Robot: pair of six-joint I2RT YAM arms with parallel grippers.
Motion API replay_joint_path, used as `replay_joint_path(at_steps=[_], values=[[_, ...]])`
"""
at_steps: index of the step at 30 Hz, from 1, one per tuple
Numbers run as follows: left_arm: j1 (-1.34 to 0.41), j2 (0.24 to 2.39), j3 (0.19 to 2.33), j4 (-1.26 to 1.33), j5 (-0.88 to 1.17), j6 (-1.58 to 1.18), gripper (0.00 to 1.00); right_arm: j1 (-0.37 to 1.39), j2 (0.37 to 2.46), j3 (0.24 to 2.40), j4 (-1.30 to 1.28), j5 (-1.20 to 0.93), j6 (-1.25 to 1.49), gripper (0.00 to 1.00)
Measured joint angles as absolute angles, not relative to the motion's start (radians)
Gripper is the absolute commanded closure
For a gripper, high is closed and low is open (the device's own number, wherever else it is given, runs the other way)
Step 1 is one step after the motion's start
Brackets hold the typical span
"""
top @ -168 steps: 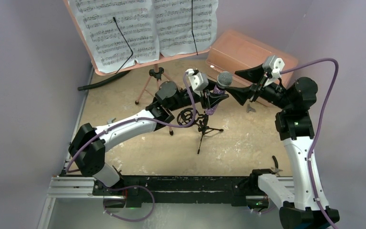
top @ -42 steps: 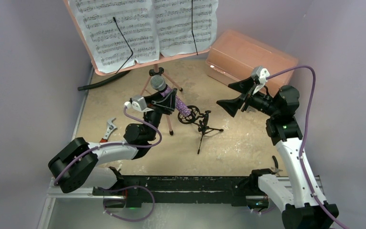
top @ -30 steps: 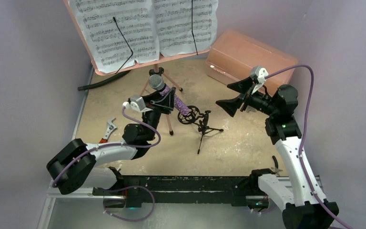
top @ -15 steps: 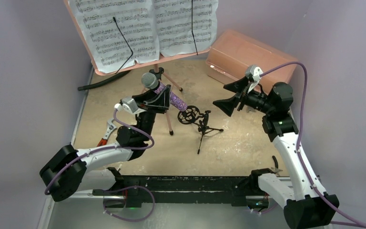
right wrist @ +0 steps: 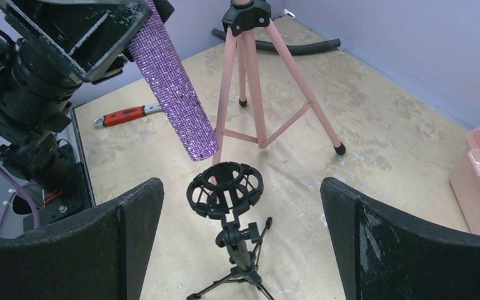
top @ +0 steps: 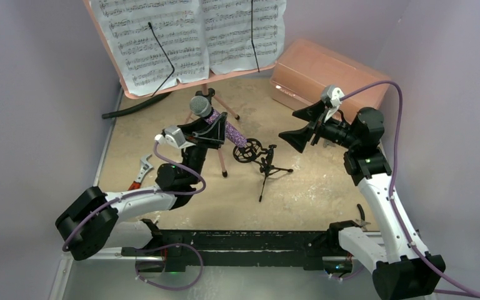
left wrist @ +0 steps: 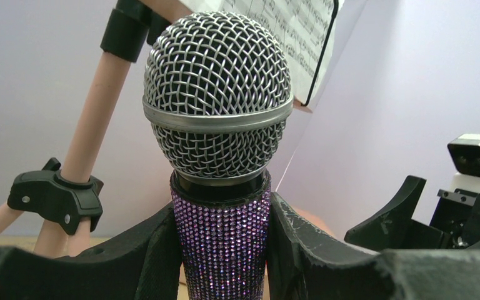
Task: Set up the instrument practice props
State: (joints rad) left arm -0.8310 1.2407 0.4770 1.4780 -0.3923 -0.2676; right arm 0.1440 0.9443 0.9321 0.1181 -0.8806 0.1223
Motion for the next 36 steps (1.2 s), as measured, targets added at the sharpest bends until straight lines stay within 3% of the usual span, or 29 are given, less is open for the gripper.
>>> replay_joint_path(at_steps=[36], values=[[-0.831,1.394,0.479,1.48,-0.366,-0.305,1.0,0.146,0.949,0.965,0.079,-0.878,0.085,0.02]])
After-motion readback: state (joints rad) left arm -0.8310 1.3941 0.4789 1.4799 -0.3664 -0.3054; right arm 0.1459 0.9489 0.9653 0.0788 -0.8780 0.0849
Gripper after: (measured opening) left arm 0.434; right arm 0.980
